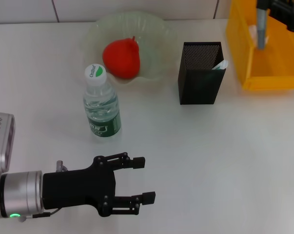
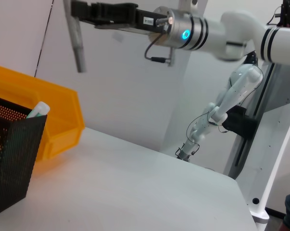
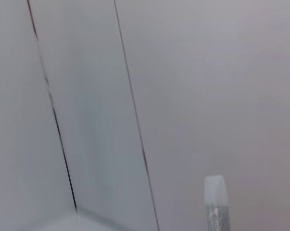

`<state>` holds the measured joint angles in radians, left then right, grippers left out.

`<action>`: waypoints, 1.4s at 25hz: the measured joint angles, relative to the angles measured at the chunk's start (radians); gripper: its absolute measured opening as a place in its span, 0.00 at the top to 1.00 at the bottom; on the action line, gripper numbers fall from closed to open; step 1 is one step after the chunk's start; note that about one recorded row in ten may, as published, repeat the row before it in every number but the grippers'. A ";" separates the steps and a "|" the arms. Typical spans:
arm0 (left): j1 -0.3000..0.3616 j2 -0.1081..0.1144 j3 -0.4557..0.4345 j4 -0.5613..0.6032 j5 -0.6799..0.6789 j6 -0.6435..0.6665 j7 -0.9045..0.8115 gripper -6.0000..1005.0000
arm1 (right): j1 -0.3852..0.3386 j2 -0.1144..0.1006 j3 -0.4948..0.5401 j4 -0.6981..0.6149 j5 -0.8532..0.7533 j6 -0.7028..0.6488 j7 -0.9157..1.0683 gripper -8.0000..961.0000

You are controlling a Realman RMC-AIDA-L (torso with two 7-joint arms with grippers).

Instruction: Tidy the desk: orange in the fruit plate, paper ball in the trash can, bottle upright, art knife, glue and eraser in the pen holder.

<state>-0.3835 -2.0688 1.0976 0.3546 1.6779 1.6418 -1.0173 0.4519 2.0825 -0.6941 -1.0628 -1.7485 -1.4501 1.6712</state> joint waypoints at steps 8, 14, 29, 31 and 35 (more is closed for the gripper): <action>0.004 -0.002 -0.003 -0.002 -0.004 -0.002 0.004 0.17 | 0.127 0.000 -0.015 0.565 0.286 0.100 -0.524 0.82; 0.012 -0.002 -0.004 -0.002 -0.022 -0.002 0.007 0.17 | 0.153 0.004 -0.014 0.704 0.326 0.129 -0.683 0.79; 0.008 -0.001 -0.002 -0.003 -0.026 -0.003 0.008 0.17 | 0.150 0.003 -0.024 0.723 0.325 0.123 -0.674 0.60; 0.009 -0.001 -0.003 -0.003 -0.026 0.000 0.008 0.17 | 0.130 -0.003 -0.022 0.689 0.323 0.065 -0.611 0.51; 0.014 0.001 -0.004 -0.003 -0.026 0.014 0.007 0.17 | 0.077 -0.007 -0.027 0.568 0.274 -0.052 -0.483 0.48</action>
<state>-0.3696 -2.0679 1.0934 0.3513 1.6519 1.6558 -1.0100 0.5292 2.0751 -0.7213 -0.4950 -1.4749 -1.5020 1.1881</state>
